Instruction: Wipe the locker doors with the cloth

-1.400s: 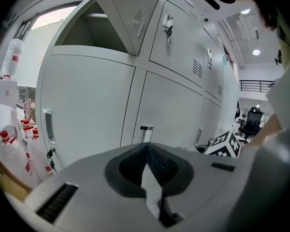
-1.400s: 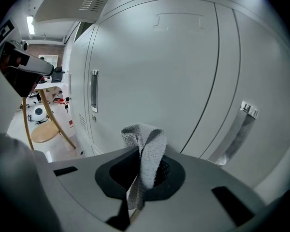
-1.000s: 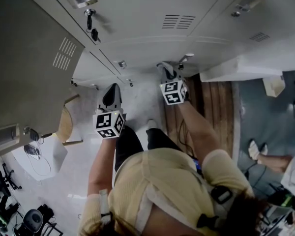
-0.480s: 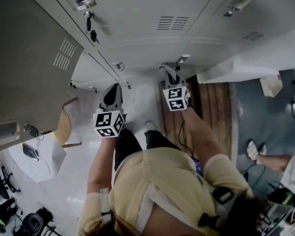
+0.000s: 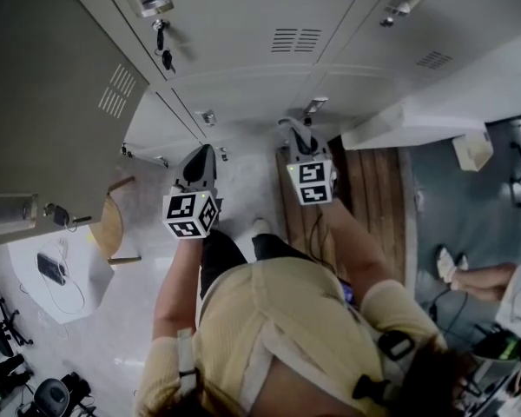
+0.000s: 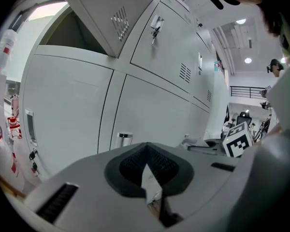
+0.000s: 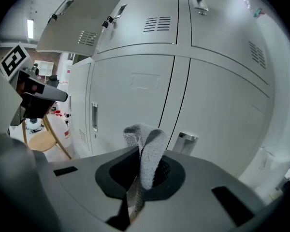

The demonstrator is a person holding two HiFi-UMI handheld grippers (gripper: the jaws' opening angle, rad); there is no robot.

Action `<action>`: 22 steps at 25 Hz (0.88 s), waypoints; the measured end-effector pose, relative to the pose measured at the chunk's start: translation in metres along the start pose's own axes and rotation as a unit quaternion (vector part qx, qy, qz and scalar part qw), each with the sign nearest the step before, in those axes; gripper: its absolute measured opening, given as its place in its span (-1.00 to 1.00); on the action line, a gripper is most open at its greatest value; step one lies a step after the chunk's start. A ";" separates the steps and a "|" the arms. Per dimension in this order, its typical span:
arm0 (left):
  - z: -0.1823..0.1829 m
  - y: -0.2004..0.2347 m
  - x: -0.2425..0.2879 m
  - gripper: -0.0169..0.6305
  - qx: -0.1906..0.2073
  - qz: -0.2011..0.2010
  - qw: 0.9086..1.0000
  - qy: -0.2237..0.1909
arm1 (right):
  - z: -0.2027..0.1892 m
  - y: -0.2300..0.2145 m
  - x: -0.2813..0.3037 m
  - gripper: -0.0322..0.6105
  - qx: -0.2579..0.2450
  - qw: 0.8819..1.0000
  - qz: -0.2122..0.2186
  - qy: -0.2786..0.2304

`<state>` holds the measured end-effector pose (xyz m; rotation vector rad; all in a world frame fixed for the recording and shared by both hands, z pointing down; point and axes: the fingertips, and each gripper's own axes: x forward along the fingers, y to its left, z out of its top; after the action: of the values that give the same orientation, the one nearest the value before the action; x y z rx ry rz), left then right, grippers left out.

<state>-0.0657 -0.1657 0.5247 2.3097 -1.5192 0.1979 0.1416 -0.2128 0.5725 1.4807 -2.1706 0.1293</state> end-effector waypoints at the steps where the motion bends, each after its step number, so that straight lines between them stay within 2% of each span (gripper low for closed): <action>1: 0.000 0.000 -0.001 -0.94 0.000 0.001 1.000 0.000 | 0.005 0.001 -0.004 -0.87 0.002 1.000 0.001 -0.005; 11: 0.005 -0.002 -0.015 -0.94 -0.009 0.005 1.000 -0.011 | 0.049 0.008 -0.039 -0.87 0.011 0.998 0.018 -0.057; 22: 0.022 -0.024 -0.025 -0.94 -0.011 -0.023 0.999 -0.023 | 0.082 0.014 -0.073 -0.87 0.022 0.994 0.037 -0.101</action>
<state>-0.0554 -0.1442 0.4912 2.3445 -1.4800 0.1168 0.1208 -0.1747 0.4709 1.4938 -2.3988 0.0541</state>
